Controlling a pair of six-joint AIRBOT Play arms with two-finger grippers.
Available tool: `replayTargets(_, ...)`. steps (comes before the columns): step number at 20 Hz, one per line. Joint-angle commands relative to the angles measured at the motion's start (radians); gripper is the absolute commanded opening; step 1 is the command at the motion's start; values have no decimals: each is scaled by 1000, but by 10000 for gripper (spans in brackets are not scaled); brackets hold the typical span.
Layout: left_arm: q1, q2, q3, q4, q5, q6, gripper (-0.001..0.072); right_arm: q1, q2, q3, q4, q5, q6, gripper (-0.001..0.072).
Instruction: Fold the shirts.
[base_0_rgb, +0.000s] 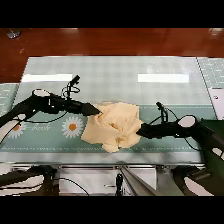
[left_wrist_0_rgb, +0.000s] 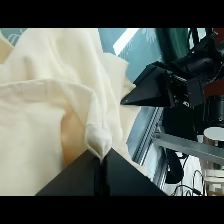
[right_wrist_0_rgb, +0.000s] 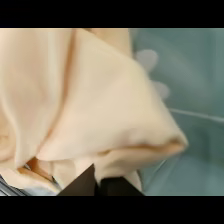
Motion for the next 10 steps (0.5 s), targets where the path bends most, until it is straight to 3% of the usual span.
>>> replayTargets(1, 15, 11, 25, -1, -5, -76, 25, 23, -33, 123, -35, 23, -28, 19)
replayTargets(4, 93, 95, 171, -10, -18, -158, 25, -90, 10, 428, -192, 133, 56, 19)
replayTargets(7, 174, 219, 444, -76, 58, -213, 24, -218, 18, 928, -300, 225, 122, 16)
replayTargets(10, 219, 338, 764, 58, 183, -312, 24, -268, 18, 1419, -337, 354, 126, 17)
